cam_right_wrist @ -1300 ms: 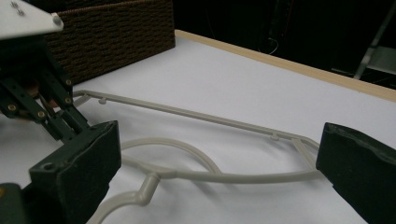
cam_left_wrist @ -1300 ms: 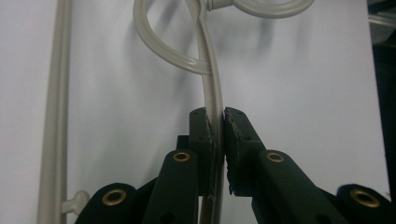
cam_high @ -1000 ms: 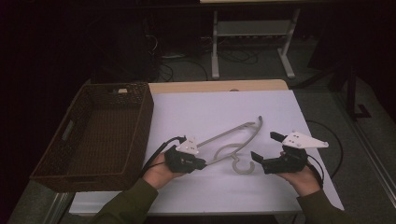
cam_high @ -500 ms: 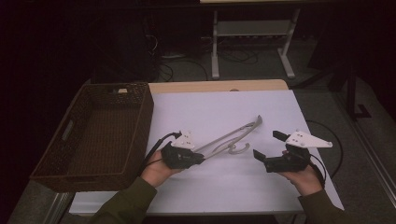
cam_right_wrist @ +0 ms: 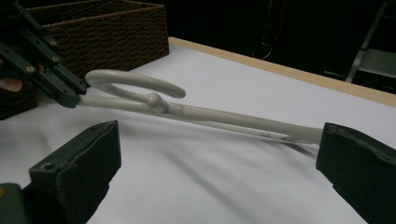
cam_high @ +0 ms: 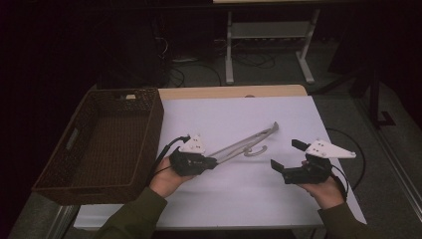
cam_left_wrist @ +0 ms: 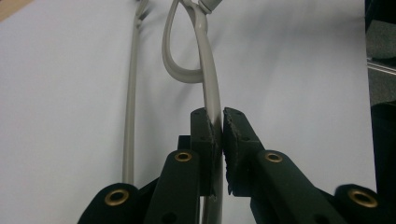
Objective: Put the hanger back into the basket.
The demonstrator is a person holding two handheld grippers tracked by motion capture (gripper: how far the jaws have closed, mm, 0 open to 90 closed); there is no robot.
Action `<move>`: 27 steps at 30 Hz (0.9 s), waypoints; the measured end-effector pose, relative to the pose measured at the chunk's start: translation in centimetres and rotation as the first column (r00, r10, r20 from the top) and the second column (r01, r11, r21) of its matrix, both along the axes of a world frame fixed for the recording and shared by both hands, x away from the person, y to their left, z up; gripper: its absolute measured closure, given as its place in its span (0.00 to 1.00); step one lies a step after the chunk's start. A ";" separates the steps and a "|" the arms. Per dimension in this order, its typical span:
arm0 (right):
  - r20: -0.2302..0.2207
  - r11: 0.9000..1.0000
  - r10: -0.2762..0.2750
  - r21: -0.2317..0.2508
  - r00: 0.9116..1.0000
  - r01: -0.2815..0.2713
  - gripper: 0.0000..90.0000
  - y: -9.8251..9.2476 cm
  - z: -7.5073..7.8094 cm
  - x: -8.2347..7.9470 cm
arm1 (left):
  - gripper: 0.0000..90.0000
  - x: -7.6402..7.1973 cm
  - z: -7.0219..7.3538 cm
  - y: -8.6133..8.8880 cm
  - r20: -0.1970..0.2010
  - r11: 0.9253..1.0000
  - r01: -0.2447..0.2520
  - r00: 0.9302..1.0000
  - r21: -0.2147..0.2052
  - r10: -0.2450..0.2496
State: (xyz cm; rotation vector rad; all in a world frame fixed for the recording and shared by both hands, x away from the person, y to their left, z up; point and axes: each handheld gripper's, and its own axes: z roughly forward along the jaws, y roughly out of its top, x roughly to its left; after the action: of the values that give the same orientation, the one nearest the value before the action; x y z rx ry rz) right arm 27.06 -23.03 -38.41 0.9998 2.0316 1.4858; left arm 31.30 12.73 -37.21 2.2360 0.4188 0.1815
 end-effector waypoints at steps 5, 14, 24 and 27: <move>0.003 1.000 -0.002 -0.007 1.000 0.002 0.00 -0.1 -0.1 0.0 | 0.93 0.0 1.0 0.1 0.010 1.000 -0.016 1.000 -0.016 0.017; -0.002 1.000 -0.003 -0.005 1.000 0.003 0.00 -0.2 -0.1 -0.1 | 0.93 0.0 3.1 0.8 0.036 0.998 -0.045 0.998 -0.051 0.046; -0.001 1.000 -0.015 -0.001 1.000 0.015 0.00 -0.5 -0.1 -0.1 | 0.93 0.0 5.1 1.4 0.064 0.996 -0.053 0.996 -0.066 0.057; -0.001 1.000 -0.019 0.002 1.000 0.019 0.00 -0.5 -0.1 -0.1 | 0.93 0.0 6.2 1.8 0.077 0.996 -0.055 0.995 -0.069 0.060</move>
State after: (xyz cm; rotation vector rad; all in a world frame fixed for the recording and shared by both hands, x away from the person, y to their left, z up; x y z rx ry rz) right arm 26.93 -23.55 -38.49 1.0180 2.0163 1.4783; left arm 31.33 14.58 -31.04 2.1454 0.4405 0.2812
